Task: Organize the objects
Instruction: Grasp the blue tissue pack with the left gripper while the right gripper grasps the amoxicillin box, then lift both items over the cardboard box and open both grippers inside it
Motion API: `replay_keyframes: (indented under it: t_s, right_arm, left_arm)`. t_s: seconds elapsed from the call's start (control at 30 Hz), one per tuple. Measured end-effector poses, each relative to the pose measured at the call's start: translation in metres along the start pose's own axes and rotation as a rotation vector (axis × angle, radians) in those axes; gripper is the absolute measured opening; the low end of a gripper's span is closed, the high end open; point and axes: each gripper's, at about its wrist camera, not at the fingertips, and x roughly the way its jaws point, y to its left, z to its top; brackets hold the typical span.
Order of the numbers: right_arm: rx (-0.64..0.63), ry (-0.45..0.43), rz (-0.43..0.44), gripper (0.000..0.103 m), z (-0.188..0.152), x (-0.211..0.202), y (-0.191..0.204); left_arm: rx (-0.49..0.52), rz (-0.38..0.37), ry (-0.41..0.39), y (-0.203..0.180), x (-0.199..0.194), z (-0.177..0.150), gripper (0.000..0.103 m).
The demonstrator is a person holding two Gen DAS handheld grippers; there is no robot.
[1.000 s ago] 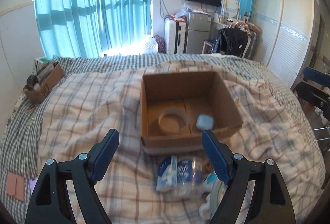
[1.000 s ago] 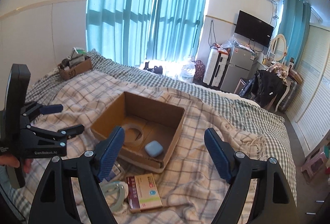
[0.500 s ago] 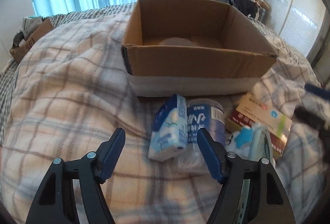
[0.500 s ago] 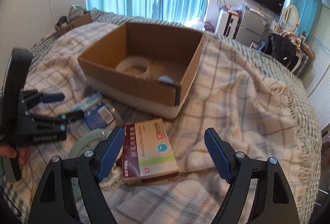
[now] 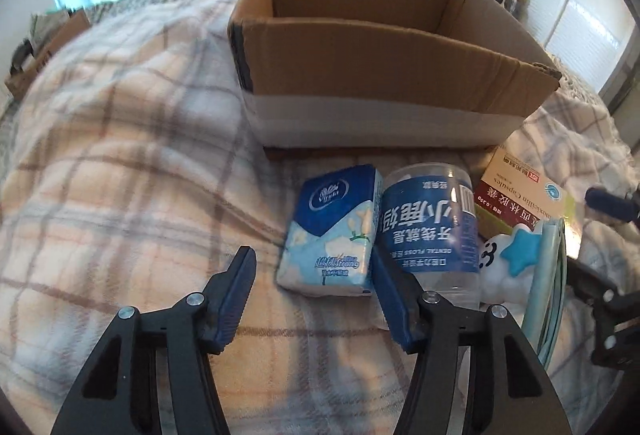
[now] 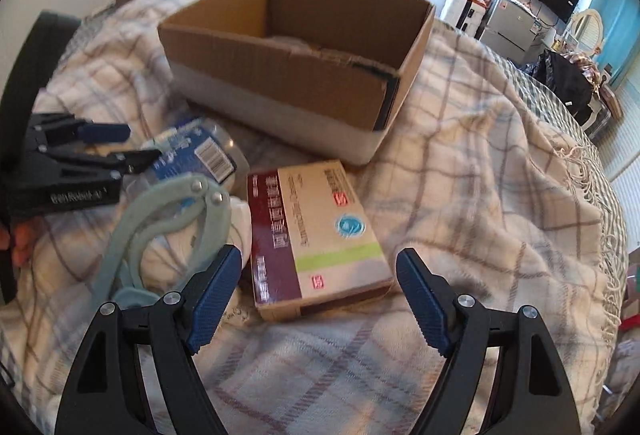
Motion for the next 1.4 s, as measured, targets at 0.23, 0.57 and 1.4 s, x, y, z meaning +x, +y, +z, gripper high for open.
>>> replay_keyframes:
  t_s: [0.23, 0.57, 1.4]
  right_arm:
    - [0.043, 0.070, -0.020, 0.090, -0.002, 0.014, -0.010]
    - [0.035, 0.144, -0.035, 0.092, 0.008, 0.040, -0.020]
    - [0.014, -0.185, -0.092, 0.083, 0.027, -0.090, 0.002]
  left_arm:
    - [0.039, 0.048, 0.060, -0.004, 0.015, -0.006, 0.058]
    - [0.035, 0.032, 0.039, -0.006, 0.012, -0.012, 0.054]
    - [-0.086, -0.102, -0.235, 0.014, -0.096, 0.006, 0.053]
